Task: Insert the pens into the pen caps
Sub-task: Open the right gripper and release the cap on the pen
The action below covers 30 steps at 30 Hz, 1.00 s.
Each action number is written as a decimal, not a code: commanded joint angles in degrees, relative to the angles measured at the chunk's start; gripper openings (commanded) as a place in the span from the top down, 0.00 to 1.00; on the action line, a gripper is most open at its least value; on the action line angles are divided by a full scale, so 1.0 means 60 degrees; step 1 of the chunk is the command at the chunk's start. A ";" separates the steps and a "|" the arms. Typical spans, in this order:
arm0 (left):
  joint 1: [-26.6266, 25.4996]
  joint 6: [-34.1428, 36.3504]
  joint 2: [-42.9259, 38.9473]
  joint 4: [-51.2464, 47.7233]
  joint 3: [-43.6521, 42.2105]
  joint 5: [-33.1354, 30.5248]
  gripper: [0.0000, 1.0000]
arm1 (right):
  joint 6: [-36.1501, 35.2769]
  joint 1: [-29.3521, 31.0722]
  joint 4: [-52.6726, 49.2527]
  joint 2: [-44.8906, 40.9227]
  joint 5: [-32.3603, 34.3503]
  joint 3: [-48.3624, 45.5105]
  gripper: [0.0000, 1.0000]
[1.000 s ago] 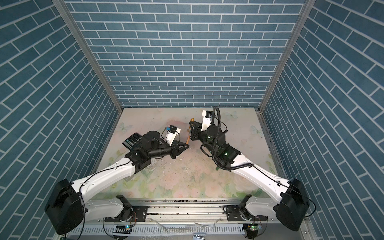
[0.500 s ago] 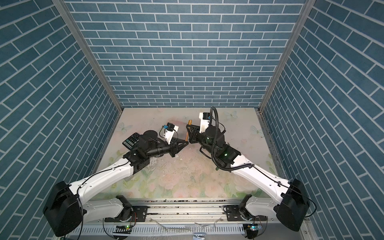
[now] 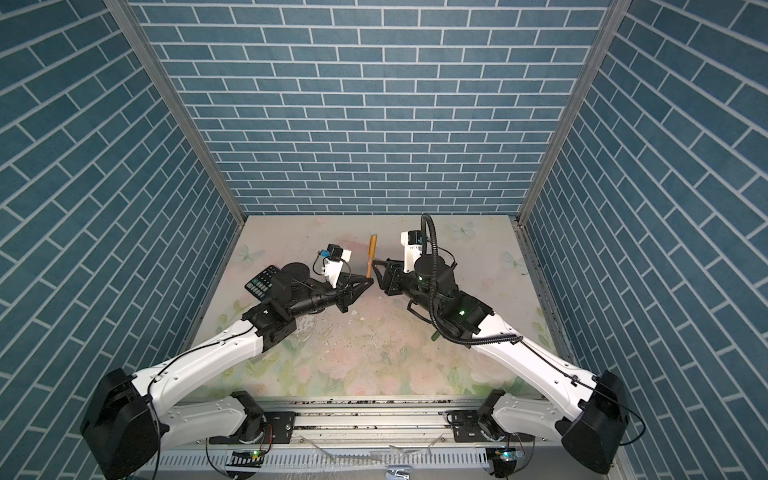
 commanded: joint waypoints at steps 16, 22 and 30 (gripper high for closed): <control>0.0056 0.1342 -0.0178 -0.0809 0.0338 -0.0448 1.00 | -0.2198 -0.0716 -0.5390 0.2457 -0.0737 0.6240 0.56; 0.0056 0.1342 -0.0150 -0.0842 0.0357 -0.0435 1.00 | -0.2058 -0.0722 -0.5364 0.3129 -0.1305 0.6690 0.60; 0.0056 0.1343 -0.0176 -0.0841 0.0385 -0.0448 1.00 | -0.1821 -0.0732 -0.5143 0.3132 -0.1188 0.6247 0.72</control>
